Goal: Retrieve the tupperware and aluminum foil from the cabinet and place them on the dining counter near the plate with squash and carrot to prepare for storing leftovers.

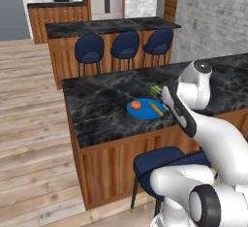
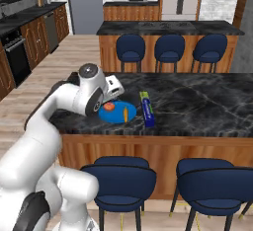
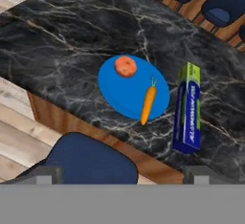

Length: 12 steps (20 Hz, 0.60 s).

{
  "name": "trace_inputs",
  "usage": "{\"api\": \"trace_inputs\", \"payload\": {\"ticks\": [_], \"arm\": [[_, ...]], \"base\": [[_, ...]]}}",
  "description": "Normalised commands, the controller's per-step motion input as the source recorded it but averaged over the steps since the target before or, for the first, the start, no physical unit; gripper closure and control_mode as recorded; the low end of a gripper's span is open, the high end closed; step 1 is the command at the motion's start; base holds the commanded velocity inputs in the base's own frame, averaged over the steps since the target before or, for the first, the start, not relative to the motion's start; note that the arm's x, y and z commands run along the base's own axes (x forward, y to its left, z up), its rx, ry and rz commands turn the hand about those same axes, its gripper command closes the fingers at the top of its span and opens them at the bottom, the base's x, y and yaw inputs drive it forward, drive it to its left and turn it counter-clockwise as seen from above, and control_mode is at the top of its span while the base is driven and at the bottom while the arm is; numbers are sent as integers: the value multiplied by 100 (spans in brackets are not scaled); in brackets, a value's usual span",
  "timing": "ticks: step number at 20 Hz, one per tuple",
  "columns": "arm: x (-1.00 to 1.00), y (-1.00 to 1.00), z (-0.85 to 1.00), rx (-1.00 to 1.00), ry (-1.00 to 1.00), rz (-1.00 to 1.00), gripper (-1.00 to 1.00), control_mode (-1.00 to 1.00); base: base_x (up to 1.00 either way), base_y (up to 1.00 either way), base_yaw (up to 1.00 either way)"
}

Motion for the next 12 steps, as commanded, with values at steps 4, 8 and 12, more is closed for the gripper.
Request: {"api": "trace_inputs", "payload": {"ticks": [4,8,12], "arm": [[-46,23,22,-6,0,4,-100,100],[0,0,0,0,0,0,-100,100],[0,0,0,0,0,0,-100,100]], "base": [[-46,32,5],[-74,86,14],[-22,100,9]]}}
